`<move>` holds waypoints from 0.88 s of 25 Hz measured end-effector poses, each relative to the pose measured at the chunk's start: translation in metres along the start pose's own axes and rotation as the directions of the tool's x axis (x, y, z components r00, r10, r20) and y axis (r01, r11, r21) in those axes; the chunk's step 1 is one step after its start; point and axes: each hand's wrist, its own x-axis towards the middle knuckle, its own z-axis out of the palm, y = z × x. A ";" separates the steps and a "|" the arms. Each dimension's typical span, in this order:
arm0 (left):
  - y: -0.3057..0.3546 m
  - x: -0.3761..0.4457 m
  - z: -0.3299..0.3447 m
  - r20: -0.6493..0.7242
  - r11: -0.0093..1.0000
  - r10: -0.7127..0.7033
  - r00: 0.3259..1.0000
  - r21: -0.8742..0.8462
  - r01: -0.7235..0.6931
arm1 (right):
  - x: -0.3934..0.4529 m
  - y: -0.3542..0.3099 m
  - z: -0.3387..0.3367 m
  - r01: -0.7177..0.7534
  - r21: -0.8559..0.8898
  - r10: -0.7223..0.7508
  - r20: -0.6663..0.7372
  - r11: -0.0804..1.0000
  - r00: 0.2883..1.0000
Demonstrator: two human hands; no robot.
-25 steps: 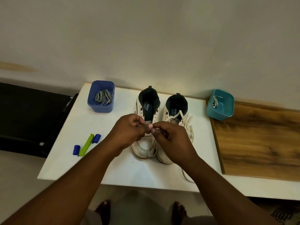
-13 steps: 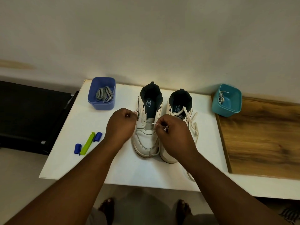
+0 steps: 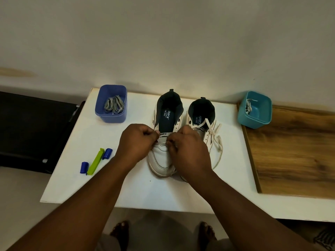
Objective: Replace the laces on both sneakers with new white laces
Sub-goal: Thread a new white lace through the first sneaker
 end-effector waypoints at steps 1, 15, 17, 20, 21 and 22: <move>-0.001 -0.001 -0.001 0.013 0.999 -0.027 1.000 -0.037 0.028 | -0.001 -0.002 0.002 -0.010 0.009 0.010 -0.015 1.000 1.000; 0.010 -0.010 -0.002 0.099 0.983 -0.091 0.991 -0.150 0.106 | 0.000 -0.005 0.013 -0.171 0.162 0.172 0.010 0.972 0.985; 0.009 -0.011 -0.001 0.092 0.984 -0.090 0.992 -0.148 0.103 | -0.001 -0.008 0.013 -0.195 0.154 0.191 0.043 0.969 0.981; 0.007 -0.012 0.000 0.087 0.989 -0.074 0.993 -0.122 0.084 | -0.002 -0.012 0.013 -0.214 0.052 0.213 0.028 0.975 0.977; 0.006 -0.013 0.001 0.087 0.990 -0.071 0.994 -0.114 0.081 | -0.003 -0.013 0.013 -0.220 0.026 0.220 0.029 0.975 0.975; 0.006 -0.014 0.001 0.086 0.991 -0.071 0.994 -0.111 0.080 | -0.002 -0.014 0.012 -0.228 0.014 0.228 0.037 0.973 0.973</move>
